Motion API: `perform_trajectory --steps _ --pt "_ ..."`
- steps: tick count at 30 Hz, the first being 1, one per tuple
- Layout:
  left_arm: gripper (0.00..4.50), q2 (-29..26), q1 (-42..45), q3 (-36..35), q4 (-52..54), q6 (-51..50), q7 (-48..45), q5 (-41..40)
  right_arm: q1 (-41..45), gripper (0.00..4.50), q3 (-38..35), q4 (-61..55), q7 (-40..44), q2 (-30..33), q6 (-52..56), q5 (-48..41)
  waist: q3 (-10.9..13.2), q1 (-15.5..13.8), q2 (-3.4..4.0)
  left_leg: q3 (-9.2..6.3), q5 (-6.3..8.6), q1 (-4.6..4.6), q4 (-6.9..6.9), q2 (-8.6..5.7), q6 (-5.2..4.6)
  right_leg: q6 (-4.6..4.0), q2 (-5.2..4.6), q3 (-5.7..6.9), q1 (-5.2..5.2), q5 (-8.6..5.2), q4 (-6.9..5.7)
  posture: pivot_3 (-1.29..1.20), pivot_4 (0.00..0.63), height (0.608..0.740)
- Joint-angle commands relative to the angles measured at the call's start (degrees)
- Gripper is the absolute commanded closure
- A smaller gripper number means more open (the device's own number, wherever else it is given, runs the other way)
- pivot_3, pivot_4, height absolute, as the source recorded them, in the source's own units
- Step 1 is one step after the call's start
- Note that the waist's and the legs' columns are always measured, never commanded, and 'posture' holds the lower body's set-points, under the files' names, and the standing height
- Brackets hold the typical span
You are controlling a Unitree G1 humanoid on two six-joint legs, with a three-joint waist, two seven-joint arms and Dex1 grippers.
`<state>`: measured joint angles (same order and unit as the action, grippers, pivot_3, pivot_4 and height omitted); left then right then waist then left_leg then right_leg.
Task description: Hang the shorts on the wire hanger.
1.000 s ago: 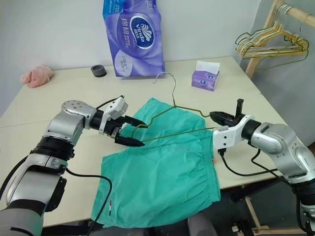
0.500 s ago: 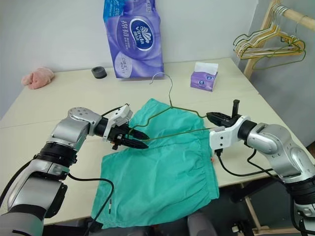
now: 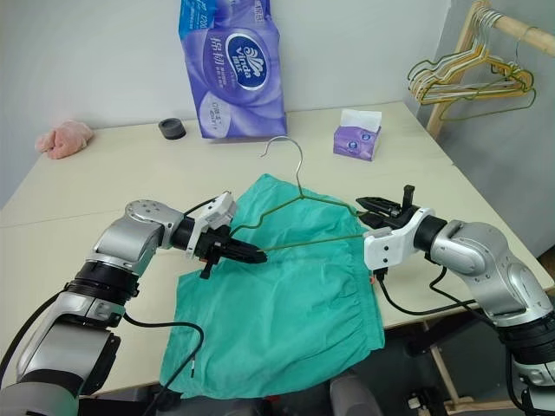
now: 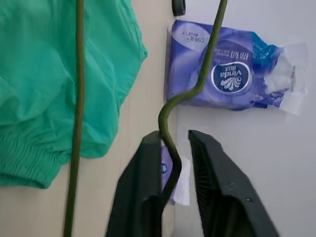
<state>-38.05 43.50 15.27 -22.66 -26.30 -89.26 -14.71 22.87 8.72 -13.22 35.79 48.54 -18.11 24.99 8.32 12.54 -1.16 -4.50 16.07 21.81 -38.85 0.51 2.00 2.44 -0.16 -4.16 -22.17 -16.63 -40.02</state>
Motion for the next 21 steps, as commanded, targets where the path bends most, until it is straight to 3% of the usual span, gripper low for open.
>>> perform_trajectory --steps 1,7,11,16,21 --pt "4.5 -0.4 -0.3 -1.7 2.2 -0.7 0.3 -1.0 -0.2 2.13 -1.7 -1.4 0.3 1.1 -1.5 -0.4 0.0 0.0 0.0 0.0 0.0 -0.01 0.0 -0.01 0.0 0.0 0.0 -0.01 0.0 0.0 0.0 -0.22 0.083 0.74" --pt "4.5 0.7 0.5 -2.4 -2.1 7.8 6.9 3.1 -4.9 2.13 -5.9 -5.4 6.0 3.7 0.2 -11.5 0.0 -0.1 0.0 0.0 0.0 0.02 0.0 0.01 0.0 0.0 0.0 0.02 0.0 0.0 0.01 -0.23 0.084 0.74" --pt "4.5 1.0 1.9 -2.0 -6.1 16.6 9.3 6.2 -5.9 2.13 -9.2 -10.9 12.4 3.7 14.6 -24.8 0.0 0.0 0.0 -0.03 0.0 -0.01 -0.03 0.03 0.0 0.03 -0.03 -0.04 0.03 0.02 0.02 -0.23 0.086 0.74" --pt "4.5 1.3 3.5 -2.0 -8.7 25.6 8.6 7.8 -5.4 2.13 -11.1 -13.6 15.4 3.7 37.7 -35.0 0.0 -0.1 -0.01 -0.1 0.0 0.01 -0.03 0.06 0.0 0.02 -0.03 0.02 0.05 0.03 0.03 -0.24 0.081 0.74" --pt "4.5 1.4 3.1 -2.0 -7.9 28.9 7.5 7.9 -3.8 2.13 -8.6 -12.6 16.3 3.4 45.7 -36.7 0.0 0.0 0.0 -0.07 0.0 0.01 -0.03 0.05 0.0 0.02 -0.05 -0.01 0.02 0.03 0.04 -0.24 0.077 0.74"
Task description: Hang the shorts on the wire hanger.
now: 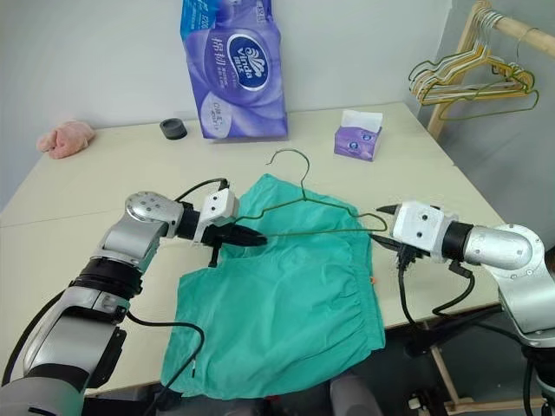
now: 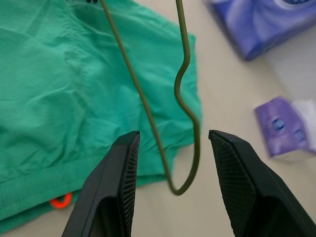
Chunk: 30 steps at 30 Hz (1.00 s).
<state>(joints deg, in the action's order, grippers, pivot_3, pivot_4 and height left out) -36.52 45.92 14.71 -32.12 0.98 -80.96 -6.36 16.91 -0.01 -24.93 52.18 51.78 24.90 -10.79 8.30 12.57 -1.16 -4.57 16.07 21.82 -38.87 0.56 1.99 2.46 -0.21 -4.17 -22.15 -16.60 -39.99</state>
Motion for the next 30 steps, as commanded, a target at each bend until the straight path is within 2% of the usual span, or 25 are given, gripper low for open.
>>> perform_trajectory --steps 1,9,19,30 --pt "4.5 -0.2 0.3 -1.4 2.3 1.5 -1.2 -0.6 2.6 2.13 1.0 -0.5 0.5 0.2 4.2 -1.1 0.0 0.1 0.0 0.01 0.0 0.0 0.0 0.0 0.0 0.0 0.0 0.0 -0.01 0.0 0.0 -0.23 0.077 0.74" --pt "4.5 -0.5 -1.8 -1.2 4.7 1.7 -1.5 -0.2 5.6 2.13 6.0 2.9 4.0 0.5 7.3 -0.9 0.0 0.0 0.0 0.01 0.0 0.03 0.01 0.0 0.0 0.01 0.01 0.02 -0.02 0.0 0.01 -0.22 0.077 0.74" --pt "4.5 -0.4 -1.9 -0.9 4.8 2.6 -1.6 0.2 10.6 2.13 13.4 10.2 7.7 0.8 5.6 4.3 0.0 0.0 0.0 -0.01 0.0 0.03 0.01 0.01 0.0 0.01 0.0 0.01 -0.04 0.0 0.01 -0.22 0.076 0.74" --pt "4.5 -0.5 -2.1 -0.5 4.1 4.7 -2.4 1.5 16.5 2.13 17.7 13.8 11.9 -0.8 6.1 6.9 0.0 0.1 0.01 -0.06 0.0 0.03 0.0 0.05 0.0 0.01 -0.02 0.03 -0.05 0.0 0.0 -0.22 0.076 0.74"
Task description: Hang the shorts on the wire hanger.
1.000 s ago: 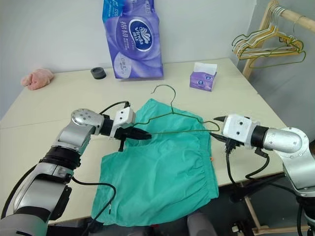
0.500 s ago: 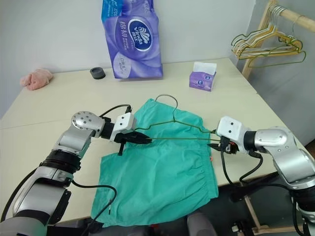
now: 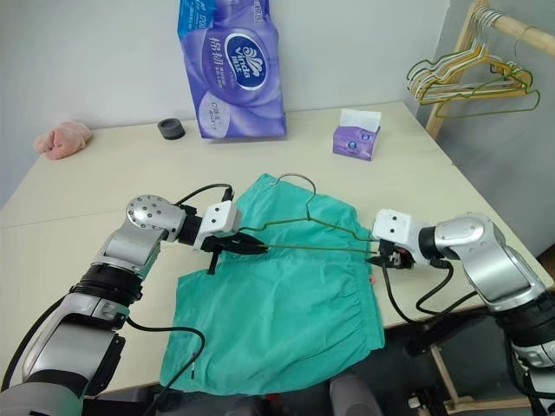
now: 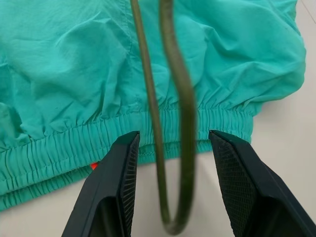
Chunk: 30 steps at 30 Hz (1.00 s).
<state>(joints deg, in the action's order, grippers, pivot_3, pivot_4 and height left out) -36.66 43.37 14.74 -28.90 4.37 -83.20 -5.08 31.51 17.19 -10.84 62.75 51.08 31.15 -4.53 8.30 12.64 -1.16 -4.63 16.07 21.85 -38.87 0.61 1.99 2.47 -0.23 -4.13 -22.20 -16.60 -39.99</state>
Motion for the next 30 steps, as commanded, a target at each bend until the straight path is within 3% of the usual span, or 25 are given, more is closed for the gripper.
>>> perform_trajectory --steps 1,3,8,20,30 --pt "4.5 -0.4 0.4 -0.6 0.8 1.4 -0.1 0.4 2.2 2.3 0.8 -0.3 1.8 -0.2 0.2 0.7 0.0 0.0 0.0 0.0 0.0 0.0 0.0 0.0 0.0 0.0 -0.01 -0.01 0.0 0.0 0.0 -0.22 0.076 0.74" --pt "4.5 -0.4 0.4 -0.6 0.7 1.7 0.0 0.6 2.5 2.73 1.3 -0.5 2.3 -0.4 0.9 0.7 0.0 0.0 0.0 0.0 0.0 0.0 0.0 0.0 0.0 0.0 -0.01 0.0 0.0 0.0 0.0 -0.22 0.076 0.74" --pt "4.5 -0.2 0.2 -0.7 0.5 2.1 0.2 0.9 2.7 4.38 2.7 -0.8 2.8 -0.5 2.0 2.1 0.0 0.0 0.0 -0.01 0.0 0.0 0.0 0.01 0.0 0.0 -0.03 -0.01 -0.01 0.0 -0.01 -0.22 0.077 0.74" --pt "4.5 0.5 -0.4 -1.1 -0.5 3.5 2.5 1.9 2.5 4.45 2.7 -0.4 2.0 -0.4 3.0 3.8 0.0 0.0 0.0 -0.04 0.0 0.0 0.0 0.01 0.0 0.0 -0.06 0.0 -0.01 0.0 -0.01 -0.22 0.076 0.74" --pt "1.75 1.4 1.4 -3.5 -5.3 5.0 5.0 0.8 1.3 4.5 0.5 -1.5 0.8 -0.8 5.6 2.4 0.0 0.1 0.0 -0.06 0.0 0.0 0.0 0.01 0.0 0.0 -0.08 0.0 -0.01 0.0 -0.01 -0.23 0.076 0.74"
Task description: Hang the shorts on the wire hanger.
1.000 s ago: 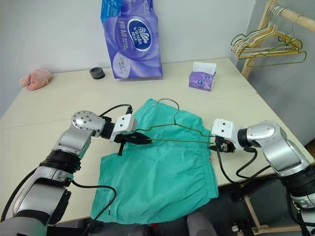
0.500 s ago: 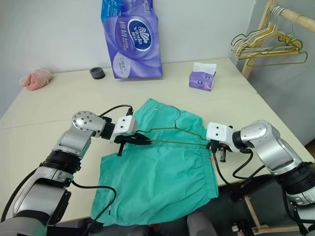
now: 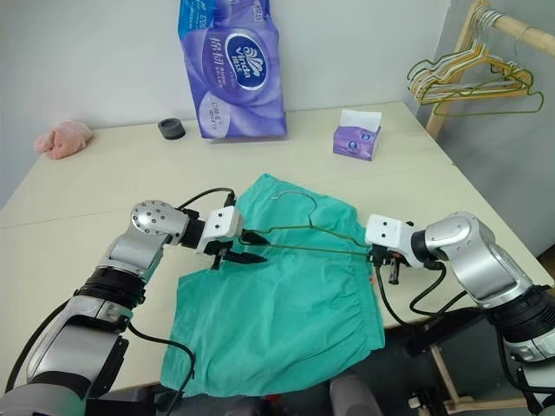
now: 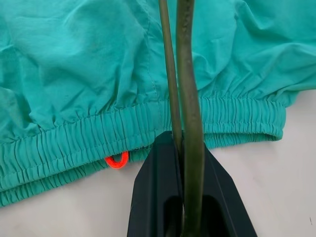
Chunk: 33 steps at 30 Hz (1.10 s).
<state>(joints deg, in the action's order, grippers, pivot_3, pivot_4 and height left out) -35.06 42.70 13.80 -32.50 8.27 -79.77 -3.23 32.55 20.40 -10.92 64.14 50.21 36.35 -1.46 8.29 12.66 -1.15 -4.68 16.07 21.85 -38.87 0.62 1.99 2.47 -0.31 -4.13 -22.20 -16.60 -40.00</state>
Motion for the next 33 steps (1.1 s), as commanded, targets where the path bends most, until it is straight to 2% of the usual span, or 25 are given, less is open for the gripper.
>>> perform_trajectory --steps 1,7,11,15,19,24,27,33 --pt "1.75 -0.3 3.1 -3.4 -3.2 0.5 2.0 -1.3 -0.1 4.5 -3.1 -1.5 -0.8 0.1 0.8 -1.0 0.0 0.0 0.0 0.0 0.0 0.0 0.0 0.0 0.0 0.0 0.0 0.0 0.0 0.0 0.0 -0.23 0.076 0.74" --pt "1.75 -1.0 11.0 -8.8 -13.9 -0.8 7.3 -2.4 -4.4 4.5 -8.7 -2.6 -0.8 2.7 5.0 -4.6 0.0 -0.1 0.0 0.01 0.0 0.05 -0.01 -0.05 0.0 0.01 0.0 0.06 -0.01 0.0 0.01 -0.23 0.077 0.74" --pt "1.75 -1.5 13.1 -11.1 -18.8 0.0 10.0 -2.1 -13.9 4.5 -17.6 -7.0 -1.1 6.3 10.6 -9.0 0.0 -0.3 0.0 0.0 0.0 0.08 0.02 -0.06 0.0 0.06 -0.12 0.09 -0.01 -0.03 0.03 -0.23 0.081 0.74" --pt "1.75 -0.5 11.0 -11.9 -15.5 -2.6 7.6 -3.9 -23.9 4.5 -27.5 -13.1 -2.1 7.2 17.7 -14.3 0.0 -0.4 -0.01 0.01 0.01 0.15 0.04 -0.08 -0.01 0.11 -0.17 0.09 -0.01 -0.06 0.06 -0.23 0.086 0.74" --pt "1.75 1.3 7.2 -11.4 -9.2 -6.2 5.0 -5.8 -38.3 4.5 -42.2 -21.2 -3.5 3.3 29.3 -20.7 0.0 -0.6 -0.03 0.08 0.0 0.09 0.0 -0.08 0.0 0.14 -0.14 0.08 0.07 -0.04 0.02 -0.25 0.091 0.74" --pt "1.75 2.9 4.9 -10.7 -4.5 -9.2 4.7 -6.2 -49.7 4.5 -52.8 -26.3 -6.4 -2.0 36.7 -24.7 0.0 -0.7 -0.02 0.19 0.0 0.05 0.0 -0.09 0.0 0.14 0.02 0.03 0.09 -0.03 0.02 -0.27 0.093 0.74" --pt "1.75 4.1 3.9 -10.3 -2.3 -10.7 4.4 -6.4 -53.1 4.5 -57.3 -27.4 -8.4 -6.2 40.3 -27.3 0.0 -0.6 -0.04 0.22 0.0 0.0 0.0 -0.11 0.0 0.41 0.04 0.01 0.14 -0.17 0.05 -0.28 0.092 0.74" --pt "1.75 5.4 2.0 -9.0 1.5 -12.2 4.4 -6.6 -55.4 4.5 -62.2 -30.2 -11.3 -10.8 45.5 -32.3 -0.1 -0.1 0.06 0.24 0.01 -0.02 0.05 -0.1 0.0 0.41 0.12 -0.01 0.13 -0.17 0.07 -0.28 0.091 0.74"
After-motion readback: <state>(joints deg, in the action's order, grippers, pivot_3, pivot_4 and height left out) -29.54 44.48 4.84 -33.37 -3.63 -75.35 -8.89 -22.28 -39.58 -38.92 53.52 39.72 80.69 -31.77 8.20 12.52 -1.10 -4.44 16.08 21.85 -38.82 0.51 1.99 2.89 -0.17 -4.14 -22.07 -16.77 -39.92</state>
